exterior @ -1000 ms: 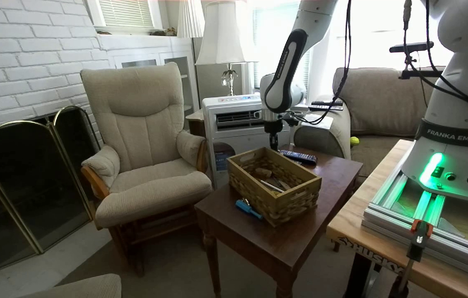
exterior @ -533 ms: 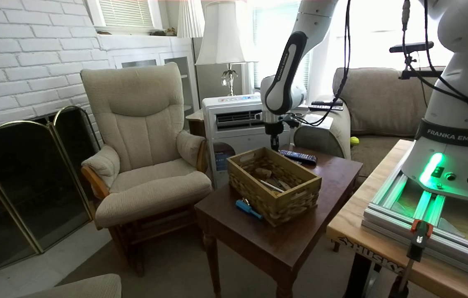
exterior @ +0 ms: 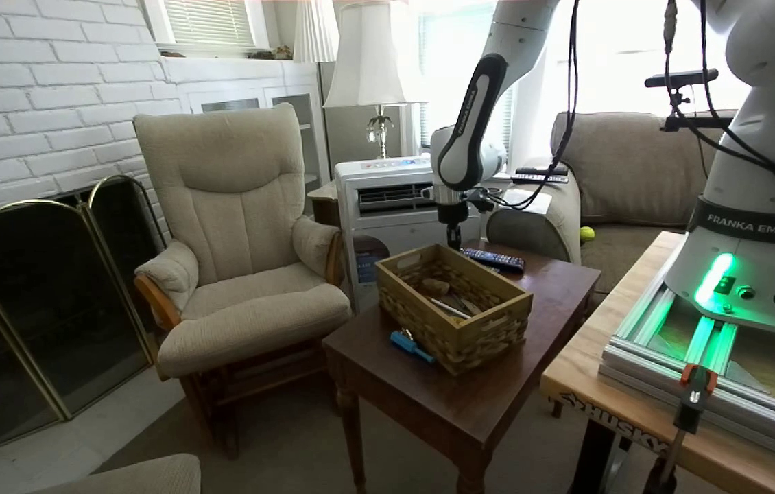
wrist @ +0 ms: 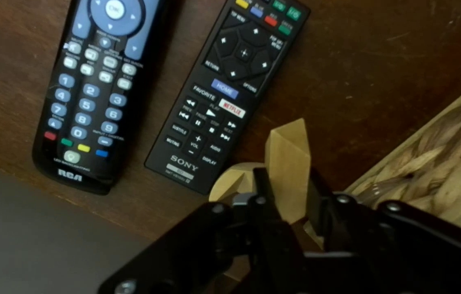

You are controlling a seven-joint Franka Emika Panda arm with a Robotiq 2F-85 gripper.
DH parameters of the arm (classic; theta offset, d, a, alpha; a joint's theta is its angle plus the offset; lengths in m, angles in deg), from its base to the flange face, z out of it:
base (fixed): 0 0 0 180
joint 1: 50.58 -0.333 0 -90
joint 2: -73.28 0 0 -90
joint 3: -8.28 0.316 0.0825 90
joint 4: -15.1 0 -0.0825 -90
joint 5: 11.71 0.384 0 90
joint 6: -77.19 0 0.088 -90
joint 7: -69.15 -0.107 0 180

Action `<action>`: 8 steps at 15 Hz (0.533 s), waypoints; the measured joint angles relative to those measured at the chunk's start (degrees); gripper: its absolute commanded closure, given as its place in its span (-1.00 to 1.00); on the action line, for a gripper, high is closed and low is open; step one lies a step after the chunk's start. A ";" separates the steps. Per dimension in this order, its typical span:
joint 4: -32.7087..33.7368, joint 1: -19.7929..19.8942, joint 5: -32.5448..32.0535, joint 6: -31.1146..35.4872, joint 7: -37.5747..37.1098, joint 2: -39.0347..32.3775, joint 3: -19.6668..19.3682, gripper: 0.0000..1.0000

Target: Remove the black pen from the wooden box, put it on the table, remove the wooden chip from the wooden box and put it on the table

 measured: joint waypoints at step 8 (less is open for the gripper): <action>1.74 -2.27 0.00 0.00 -1.19 -0.91 -1.22 0.88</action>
